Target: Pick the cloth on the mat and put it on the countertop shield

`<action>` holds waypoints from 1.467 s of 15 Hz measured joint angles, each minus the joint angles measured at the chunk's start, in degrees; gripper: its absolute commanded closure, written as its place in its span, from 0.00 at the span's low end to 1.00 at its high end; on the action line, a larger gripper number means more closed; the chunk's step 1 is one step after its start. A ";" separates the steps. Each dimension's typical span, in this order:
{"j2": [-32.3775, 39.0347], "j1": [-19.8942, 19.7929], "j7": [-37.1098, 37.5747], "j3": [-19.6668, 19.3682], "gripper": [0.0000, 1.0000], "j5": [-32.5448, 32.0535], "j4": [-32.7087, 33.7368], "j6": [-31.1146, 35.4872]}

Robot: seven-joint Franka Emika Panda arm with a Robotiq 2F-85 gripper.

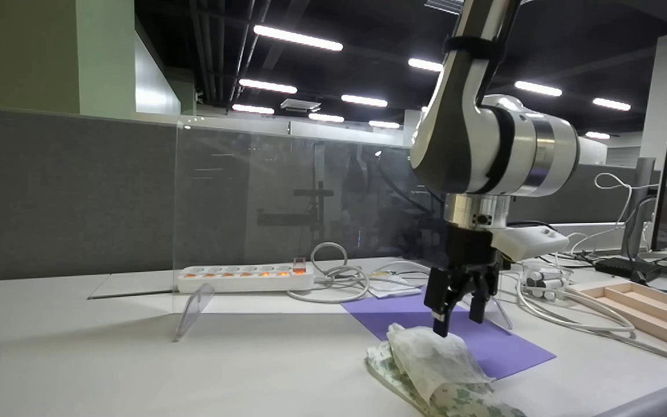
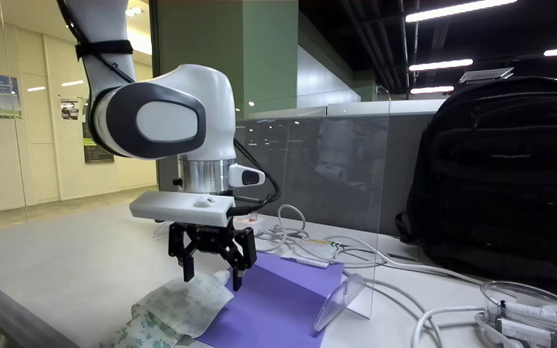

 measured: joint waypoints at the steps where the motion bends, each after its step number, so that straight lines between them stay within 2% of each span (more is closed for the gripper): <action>1: 0.60 0.00 0.00 -0.02 0.00 0.00 0.30 0.00; 8: 3.98 0.08 -0.06 1.41 0.00 0.03 2.05 -0.01; 9: 4.31 -0.64 0.55 2.29 0.00 -1.60 2.24 0.00; 10: 4.62 -1.95 1.76 3.62 0.25 -4.03 2.38 0.01; 11: 4.84 -3.20 2.76 4.72 0.27 -6.28 2.45 0.01; 15: 5.59 -7.61 4.26 8.09 0.55 -11.05 2.89 0.01; 21: 5.97 -11.50 4.53 11.17 0.97 -12.40 3.14 0.00; 22: 5.97 -11.96 4.53 11.66 1.00 -12.40 3.15 0.00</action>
